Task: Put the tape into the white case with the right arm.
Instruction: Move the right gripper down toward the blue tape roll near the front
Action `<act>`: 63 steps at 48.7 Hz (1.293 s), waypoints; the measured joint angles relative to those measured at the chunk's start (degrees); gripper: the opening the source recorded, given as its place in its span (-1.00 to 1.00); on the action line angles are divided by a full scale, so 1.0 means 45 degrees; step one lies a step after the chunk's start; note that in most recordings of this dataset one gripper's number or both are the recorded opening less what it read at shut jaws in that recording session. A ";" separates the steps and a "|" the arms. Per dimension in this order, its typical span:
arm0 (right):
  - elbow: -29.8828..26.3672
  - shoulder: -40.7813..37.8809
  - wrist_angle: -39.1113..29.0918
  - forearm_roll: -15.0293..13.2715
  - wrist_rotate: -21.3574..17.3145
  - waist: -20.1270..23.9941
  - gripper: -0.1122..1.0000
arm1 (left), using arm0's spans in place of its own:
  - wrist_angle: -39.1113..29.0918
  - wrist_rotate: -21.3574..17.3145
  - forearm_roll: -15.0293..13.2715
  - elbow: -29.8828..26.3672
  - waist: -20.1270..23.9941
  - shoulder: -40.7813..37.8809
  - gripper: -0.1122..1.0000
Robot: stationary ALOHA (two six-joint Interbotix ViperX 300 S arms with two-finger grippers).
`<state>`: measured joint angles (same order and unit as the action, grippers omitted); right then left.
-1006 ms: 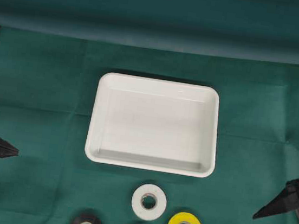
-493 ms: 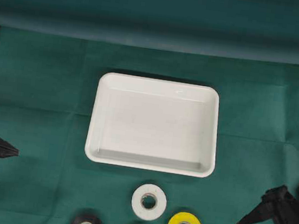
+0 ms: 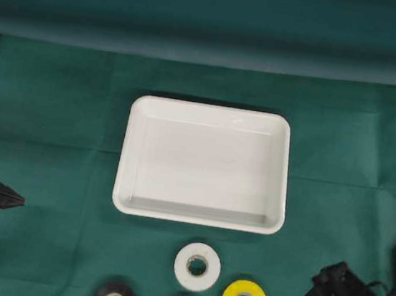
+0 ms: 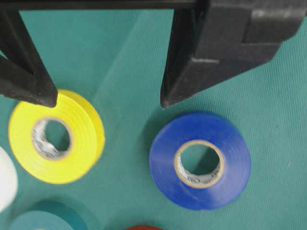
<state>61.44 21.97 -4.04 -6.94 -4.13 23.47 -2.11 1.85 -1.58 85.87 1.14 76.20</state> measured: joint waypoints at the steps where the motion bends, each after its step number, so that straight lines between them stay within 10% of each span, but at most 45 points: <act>1: -0.0098 -0.0137 0.0000 0.0020 0.0000 0.0039 0.39 | 0.0000 0.0020 0.0020 0.0000 0.0000 0.0000 -0.80; 63: -0.2559 -0.4629 0.0000 0.0039 -0.1250 0.0762 0.39 | -0.0020 0.0039 0.0000 0.0078 0.0000 0.0039 -0.79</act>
<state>49.92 1.14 -4.04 -6.77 -9.76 26.89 -2.20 2.02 -1.58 86.22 1.14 76.38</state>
